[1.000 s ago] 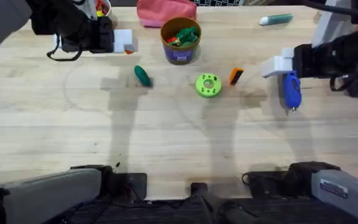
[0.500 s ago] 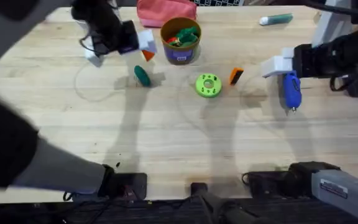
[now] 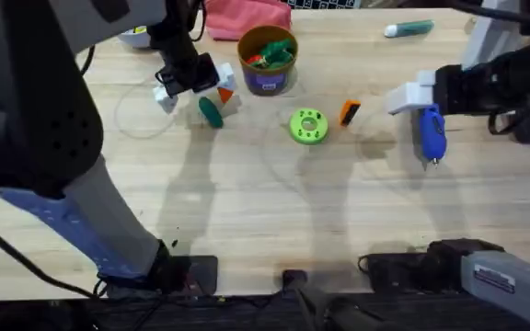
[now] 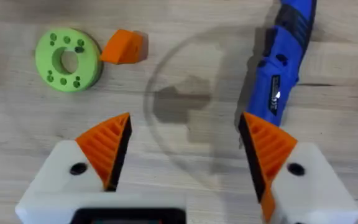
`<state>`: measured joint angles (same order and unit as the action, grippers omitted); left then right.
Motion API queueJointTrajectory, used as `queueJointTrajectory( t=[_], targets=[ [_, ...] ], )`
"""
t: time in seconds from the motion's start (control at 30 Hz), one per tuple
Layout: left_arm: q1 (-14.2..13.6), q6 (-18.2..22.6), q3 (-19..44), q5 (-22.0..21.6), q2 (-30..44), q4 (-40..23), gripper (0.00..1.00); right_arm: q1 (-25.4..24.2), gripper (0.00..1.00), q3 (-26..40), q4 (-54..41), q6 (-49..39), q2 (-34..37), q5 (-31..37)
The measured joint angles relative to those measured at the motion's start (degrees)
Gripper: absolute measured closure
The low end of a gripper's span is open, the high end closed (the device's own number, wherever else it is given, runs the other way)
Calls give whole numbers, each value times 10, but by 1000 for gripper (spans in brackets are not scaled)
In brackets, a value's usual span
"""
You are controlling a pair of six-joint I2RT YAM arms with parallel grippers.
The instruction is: Pick up the gripper from the table and insert it into the empty holder that is missing its gripper. Then pick up a screw, insert it into the mounting hole, and use the screwdriver to tighten it. Finally, clean up the table by picking up the vegetable and placing it into the bucket.
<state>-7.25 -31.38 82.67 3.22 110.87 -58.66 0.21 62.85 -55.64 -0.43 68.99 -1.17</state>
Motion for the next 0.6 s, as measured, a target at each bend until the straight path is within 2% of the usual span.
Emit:
queueJointTrajectory(
  t=[0.4,0.47,0.53,0.57,0.6],
  targets=[
    [0,-6,2,4,36,-1,159,0,8,0,0,0,0,0],
    [0,-6,3,3,36,0,239,0,7,0,0,0,0,0],
    [0,-8,3,4,36,0,463,0,7,0,1,0,0,0],
    [0,-8,4,4,36,0,642,0,8,0,1,0,0,0],
    [0,-8,4,5,36,0,779,0,7,0,1,0,0,0]
  ],
)
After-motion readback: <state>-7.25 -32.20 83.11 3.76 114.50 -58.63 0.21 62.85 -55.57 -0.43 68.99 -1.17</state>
